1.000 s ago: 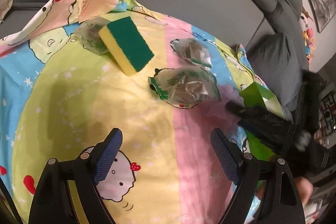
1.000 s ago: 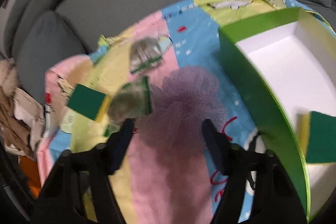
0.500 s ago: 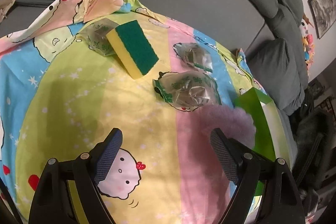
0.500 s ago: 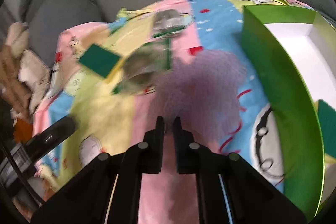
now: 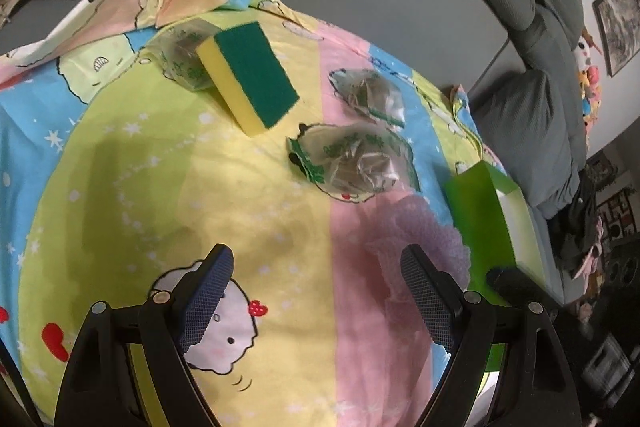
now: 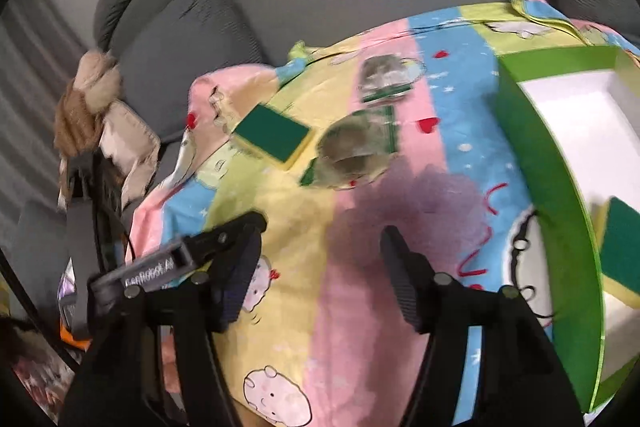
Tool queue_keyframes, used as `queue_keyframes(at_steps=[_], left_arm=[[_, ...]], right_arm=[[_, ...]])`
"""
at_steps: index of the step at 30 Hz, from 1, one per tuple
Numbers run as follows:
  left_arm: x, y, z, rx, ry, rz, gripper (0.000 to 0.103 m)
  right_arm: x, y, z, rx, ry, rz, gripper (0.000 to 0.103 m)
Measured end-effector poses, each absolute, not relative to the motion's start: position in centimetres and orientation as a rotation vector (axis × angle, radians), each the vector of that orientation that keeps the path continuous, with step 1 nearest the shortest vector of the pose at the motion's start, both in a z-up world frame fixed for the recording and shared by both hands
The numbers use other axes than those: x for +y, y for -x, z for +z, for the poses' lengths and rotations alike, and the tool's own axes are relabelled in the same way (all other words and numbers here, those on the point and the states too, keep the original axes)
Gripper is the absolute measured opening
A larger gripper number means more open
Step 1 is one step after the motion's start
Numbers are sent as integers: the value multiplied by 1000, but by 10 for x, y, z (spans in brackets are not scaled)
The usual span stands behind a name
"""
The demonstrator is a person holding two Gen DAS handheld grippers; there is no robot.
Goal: Organize objects
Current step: 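Move the right gripper to the lilac bath puff and grasp it, then carry the bath puff in the right gripper over the box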
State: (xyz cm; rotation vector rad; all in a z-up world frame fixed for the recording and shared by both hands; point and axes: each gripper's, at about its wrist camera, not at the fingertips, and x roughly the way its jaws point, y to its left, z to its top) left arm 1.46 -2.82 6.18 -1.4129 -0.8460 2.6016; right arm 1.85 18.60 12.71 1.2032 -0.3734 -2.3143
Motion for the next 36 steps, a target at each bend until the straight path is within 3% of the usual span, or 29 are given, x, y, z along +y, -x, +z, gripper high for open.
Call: queue_keyframes(at_steps=[7, 9, 13, 15, 19, 21, 23, 31, 36], left_arm=[[18, 4, 50, -776, 1444, 2455, 86], [35, 10, 46, -698, 1479, 2440, 86], [56, 19, 35, -615, 1529, 2425, 86], [62, 22, 29, -603, 1553, 2425, 81], [70, 26, 29, -517, 1520, 2451, 58], [71, 28, 29, -510, 1509, 2444, 51], [72, 30, 31, -500, 1489, 2438, 37], [90, 16, 65, -363, 1320, 2487, 34], [96, 0, 90, -367, 1188, 2517, 34]], right_arm=[[223, 9, 108, -523, -1323, -2500, 62], [228, 19, 96, -571, -1389, -2492, 55], [230, 30, 79, -620, -1469, -2441, 51], [228, 32, 75, -598, -1485, -2442, 39], [219, 40, 63, -513, -1517, -2391, 29], [219, 44, 56, -536, -1538, -2351, 25], [224, 45, 52, -605, -1530, -2302, 21], [241, 27, 70, -733, -1392, -2287, 16], [251, 7, 100, -747, -1242, -2329, 16]])
